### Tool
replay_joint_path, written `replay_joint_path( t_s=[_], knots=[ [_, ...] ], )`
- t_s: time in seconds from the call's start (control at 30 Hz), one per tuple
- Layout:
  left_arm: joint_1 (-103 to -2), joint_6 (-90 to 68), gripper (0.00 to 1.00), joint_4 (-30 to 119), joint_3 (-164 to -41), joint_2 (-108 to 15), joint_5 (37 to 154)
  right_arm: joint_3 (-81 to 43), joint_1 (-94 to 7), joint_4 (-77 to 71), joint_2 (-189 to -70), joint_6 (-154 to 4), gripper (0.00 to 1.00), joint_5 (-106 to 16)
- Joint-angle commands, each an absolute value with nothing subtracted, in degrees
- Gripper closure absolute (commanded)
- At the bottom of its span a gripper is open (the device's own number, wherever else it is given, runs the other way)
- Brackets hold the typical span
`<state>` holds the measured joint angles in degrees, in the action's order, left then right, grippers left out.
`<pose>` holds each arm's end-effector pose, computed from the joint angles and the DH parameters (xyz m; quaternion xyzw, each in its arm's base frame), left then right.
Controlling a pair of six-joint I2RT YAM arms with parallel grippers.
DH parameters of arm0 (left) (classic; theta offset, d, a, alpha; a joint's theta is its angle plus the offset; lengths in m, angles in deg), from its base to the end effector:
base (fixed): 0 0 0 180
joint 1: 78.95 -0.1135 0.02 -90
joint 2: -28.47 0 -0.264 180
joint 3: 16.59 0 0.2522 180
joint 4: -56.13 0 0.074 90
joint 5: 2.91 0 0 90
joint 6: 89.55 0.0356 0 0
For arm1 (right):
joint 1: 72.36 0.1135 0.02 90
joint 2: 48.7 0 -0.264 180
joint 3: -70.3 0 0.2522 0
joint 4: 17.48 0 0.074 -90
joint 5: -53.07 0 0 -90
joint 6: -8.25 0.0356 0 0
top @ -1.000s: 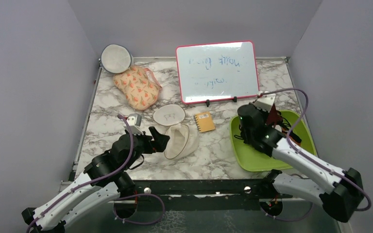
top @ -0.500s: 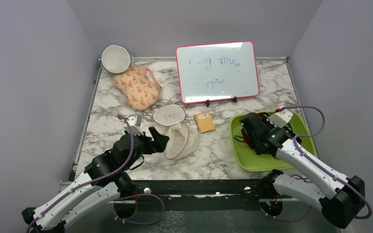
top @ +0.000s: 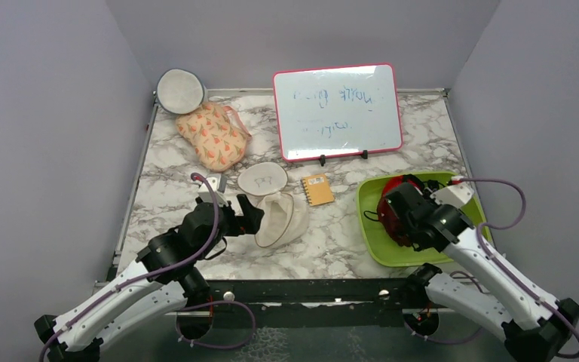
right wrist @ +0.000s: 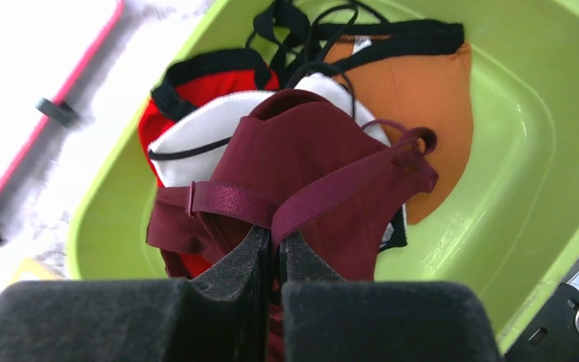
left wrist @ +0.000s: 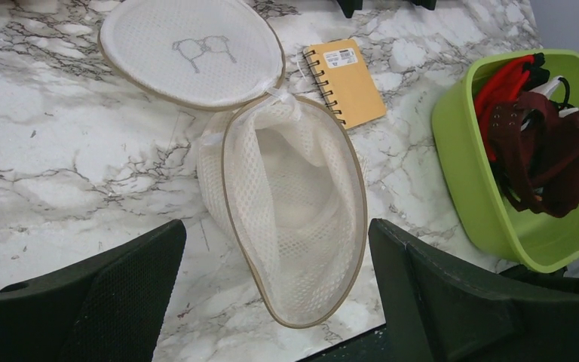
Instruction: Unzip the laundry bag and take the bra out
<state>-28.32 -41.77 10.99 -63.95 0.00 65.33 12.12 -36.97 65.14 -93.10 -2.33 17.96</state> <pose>0.0879 -0.0864 0.2736 -0.0383 0.8390 -0.2652 0.4736 0.1069 0.0402 0.2702 0.4055 0.7770 -0.1068 0.4695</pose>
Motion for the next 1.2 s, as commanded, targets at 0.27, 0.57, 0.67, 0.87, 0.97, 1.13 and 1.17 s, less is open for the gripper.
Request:
replay_joint_path(
  t_s=[0.27,0.57,0.67,0.87,0.97,1.13,1.17],
  knots=[
    [-28.4,-39.7,0.1,12.7,-66.5,-2.0,68.7,21.7,-43.0,31.8,-111.0,-17.9,0.91,6.4],
    [-29.1,-31.7,0.07,17.2,-70.6,-14.0,73.9,18.5,-44.2,34.6,-100.6,-26.2,0.42,4.9],
    [-33.0,-27.9,0.06,19.5,-72.5,-18.1,77.1,15.8,-44.2,37.6,-96.9,-28.2,0.26,4.5],
    [-58.1,-25.2,0.05,28.2,-71.2,-23.3,105.0,16.0,-44.2,28.8,-87.7,-43.9,0.1,-4.0],
    [-67.0,-28.2,0.05,32.6,-68.9,-25.8,115.3,16.8,-44.2,23.6,-84.0,-51.7,0.06,-13.9],
    [-75.9,-44.0,0.11,51.9,-58.6,-29.8,126.8,16.7,-44.2,20.1,-85.3,-55.7,0.02,-25.6],
    [-76.6,-47.0,0.12,55.7,-56.6,-30.9,126.9,16.6,-44.2,19.9,-86.3,-55.9,0.02,-27.0]
  ],
)
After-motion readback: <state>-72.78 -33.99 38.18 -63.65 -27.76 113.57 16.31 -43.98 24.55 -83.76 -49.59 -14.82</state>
